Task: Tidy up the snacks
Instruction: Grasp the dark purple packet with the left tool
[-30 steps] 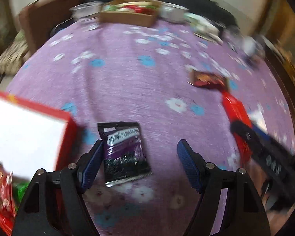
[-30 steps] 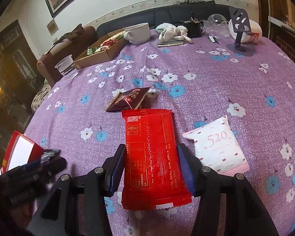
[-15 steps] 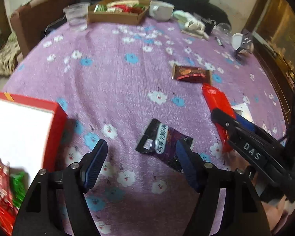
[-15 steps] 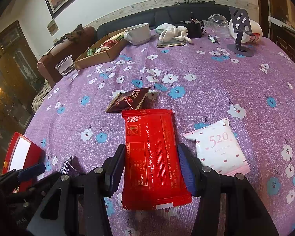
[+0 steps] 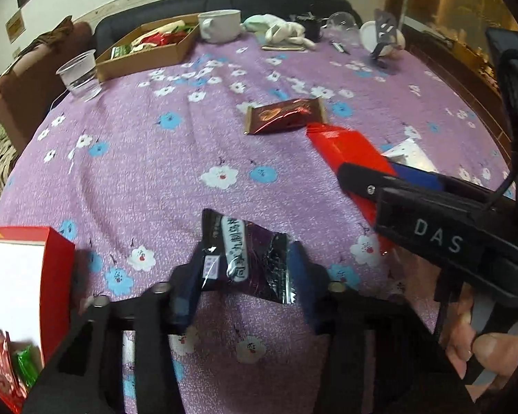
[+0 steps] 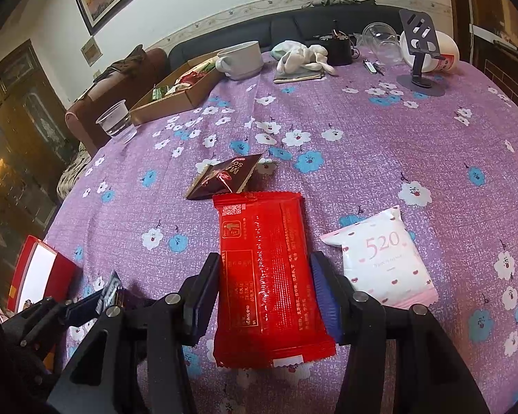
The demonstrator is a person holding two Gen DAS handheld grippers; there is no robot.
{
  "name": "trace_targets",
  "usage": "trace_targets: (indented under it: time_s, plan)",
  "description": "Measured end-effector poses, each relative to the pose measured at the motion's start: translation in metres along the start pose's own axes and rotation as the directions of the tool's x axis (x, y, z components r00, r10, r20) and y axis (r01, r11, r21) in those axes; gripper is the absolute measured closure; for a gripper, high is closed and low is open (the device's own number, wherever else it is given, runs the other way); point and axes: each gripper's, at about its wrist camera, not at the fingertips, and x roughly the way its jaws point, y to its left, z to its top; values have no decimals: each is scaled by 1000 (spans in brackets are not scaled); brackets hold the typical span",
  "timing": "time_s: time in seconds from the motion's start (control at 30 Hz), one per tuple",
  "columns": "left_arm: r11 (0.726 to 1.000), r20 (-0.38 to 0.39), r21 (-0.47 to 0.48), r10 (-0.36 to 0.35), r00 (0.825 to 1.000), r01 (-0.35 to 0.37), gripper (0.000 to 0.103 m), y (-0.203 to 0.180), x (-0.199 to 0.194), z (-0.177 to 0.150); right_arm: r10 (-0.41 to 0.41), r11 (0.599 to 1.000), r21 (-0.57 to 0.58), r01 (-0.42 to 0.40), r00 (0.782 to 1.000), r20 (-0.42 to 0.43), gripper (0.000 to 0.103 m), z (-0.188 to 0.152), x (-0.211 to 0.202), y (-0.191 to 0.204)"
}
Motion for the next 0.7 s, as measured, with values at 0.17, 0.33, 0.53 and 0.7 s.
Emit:
trace_targets:
  time_s: [0.17,0.33,0.53,0.7]
  plan:
    - [1000,14,29,-2,1000,2,96,-2,1,-1,3,1000,1,-3,1000,-3,51,0,-2,0]
    - [999,21,6,-33,999,33,97,4,-8,-5,90,994,64,-89,996,-16,51,1,-3,-8]
    - [999,69,-2,-40,997,40,97,14,-44,-22,231,961,161,-223,973,-30,52,1,-1,-17]
    - [999,127,19,-47,991,45,97,24,-85,-47,294,936,213,-281,955,-29,52,-1,-1,-22]
